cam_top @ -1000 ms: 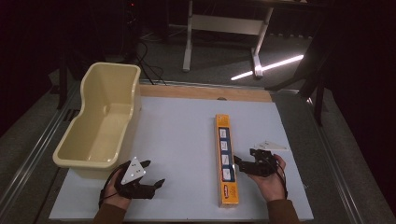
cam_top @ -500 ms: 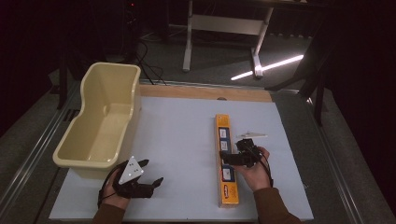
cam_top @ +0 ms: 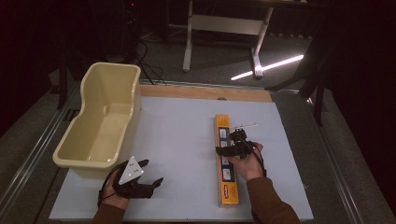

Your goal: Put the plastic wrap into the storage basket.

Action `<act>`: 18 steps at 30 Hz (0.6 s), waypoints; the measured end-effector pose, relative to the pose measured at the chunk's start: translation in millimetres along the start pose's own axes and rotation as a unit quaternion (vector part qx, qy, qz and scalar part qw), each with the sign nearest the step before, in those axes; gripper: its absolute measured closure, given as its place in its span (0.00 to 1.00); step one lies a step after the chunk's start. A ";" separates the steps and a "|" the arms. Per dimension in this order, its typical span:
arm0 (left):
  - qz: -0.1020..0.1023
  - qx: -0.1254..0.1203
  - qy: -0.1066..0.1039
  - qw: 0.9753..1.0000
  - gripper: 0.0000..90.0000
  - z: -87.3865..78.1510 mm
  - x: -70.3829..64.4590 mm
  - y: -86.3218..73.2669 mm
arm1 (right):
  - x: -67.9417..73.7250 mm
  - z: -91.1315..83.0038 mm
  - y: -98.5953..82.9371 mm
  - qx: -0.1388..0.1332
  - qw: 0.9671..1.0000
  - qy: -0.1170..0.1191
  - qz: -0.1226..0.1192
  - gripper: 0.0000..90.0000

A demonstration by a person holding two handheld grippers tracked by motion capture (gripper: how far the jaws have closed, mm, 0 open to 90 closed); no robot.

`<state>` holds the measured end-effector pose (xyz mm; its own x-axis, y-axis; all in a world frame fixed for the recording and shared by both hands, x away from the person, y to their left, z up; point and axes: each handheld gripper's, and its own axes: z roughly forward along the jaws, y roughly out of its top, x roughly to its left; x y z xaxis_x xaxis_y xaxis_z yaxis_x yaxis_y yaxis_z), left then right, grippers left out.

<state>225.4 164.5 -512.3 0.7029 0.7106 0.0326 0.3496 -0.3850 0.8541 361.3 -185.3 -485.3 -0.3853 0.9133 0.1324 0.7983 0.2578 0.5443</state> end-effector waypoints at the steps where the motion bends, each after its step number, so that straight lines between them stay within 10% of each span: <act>1: 0.000 0.000 0.000 1.000 0.21 0.0 0.0 0.0 | 0.5 0.8 0.9 0.005 1.000 -0.001 0.002 0.25; 18: 0.001 0.000 -0.001 1.000 0.21 -0.2 -0.6 0.0 | 6.5 17.1 17.3 0.108 0.993 -0.022 0.037 0.28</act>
<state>224.9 164.1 -512.3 0.7047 0.7088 0.0331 0.3489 -0.3868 0.8536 380.6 -169.5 -489.2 -0.3045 0.9441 0.1266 0.9066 0.2464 0.3427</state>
